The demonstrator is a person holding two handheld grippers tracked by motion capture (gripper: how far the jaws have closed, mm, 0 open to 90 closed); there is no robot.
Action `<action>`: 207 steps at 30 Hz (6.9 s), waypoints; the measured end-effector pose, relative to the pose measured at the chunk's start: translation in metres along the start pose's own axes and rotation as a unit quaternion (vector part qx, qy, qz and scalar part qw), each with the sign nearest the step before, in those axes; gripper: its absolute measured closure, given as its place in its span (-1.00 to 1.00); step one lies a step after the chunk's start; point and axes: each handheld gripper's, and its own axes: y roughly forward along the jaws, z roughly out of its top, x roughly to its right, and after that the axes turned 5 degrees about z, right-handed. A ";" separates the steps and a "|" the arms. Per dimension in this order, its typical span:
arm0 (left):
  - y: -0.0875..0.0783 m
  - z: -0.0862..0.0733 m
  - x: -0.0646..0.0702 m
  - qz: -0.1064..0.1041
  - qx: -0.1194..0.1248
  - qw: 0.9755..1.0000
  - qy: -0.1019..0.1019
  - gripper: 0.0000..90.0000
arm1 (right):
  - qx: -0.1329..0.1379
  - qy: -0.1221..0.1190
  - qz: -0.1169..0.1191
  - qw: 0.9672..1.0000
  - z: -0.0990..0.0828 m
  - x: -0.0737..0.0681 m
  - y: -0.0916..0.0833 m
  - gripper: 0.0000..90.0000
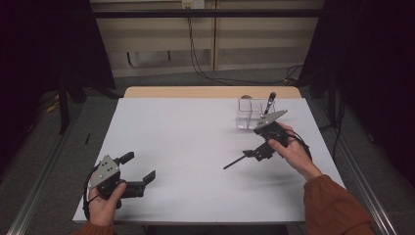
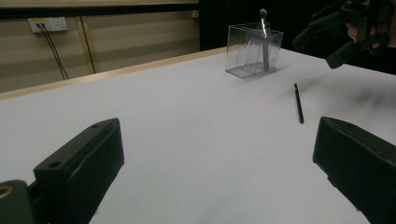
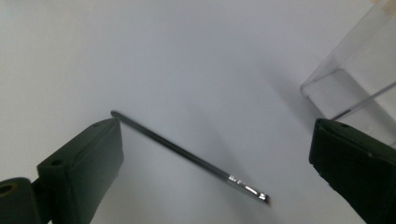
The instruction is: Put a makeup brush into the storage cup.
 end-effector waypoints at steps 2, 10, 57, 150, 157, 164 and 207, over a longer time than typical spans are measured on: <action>0.000 0.000 0.000 0.000 -0.001 1.000 0.001 -0.96 | -0.018 -0.008 0.016 1.000 0.000 -0.001 0.005 -0.94; 0.000 0.000 0.000 0.000 -0.002 1.000 0.002 -0.96 | -0.070 -0.028 0.028 0.997 0.008 0.002 0.007 -0.91; 0.002 -0.001 0.000 -0.006 -0.006 1.000 0.005 -0.95 | -0.264 -0.115 0.063 0.956 0.016 0.025 0.051 0.01; 0.000 0.000 0.001 -0.004 -0.005 1.000 0.008 -0.96 | 0.057 0.010 0.032 0.998 -0.014 0.019 0.000 0.93; 0.000 0.000 0.001 -0.002 -0.002 1.000 0.007 -0.96 | 0.107 0.019 0.048 0.993 -0.018 0.013 -0.006 0.93; 0.000 0.000 0.001 -0.004 -0.003 1.000 0.009 -0.96 | 0.130 0.022 0.046 0.990 -0.023 0.010 -0.010 0.93; 0.000 0.000 0.001 -0.010 -0.005 1.000 0.013 -0.96 | 0.126 -0.054 0.157 0.978 0.008 -0.061 0.004 0.94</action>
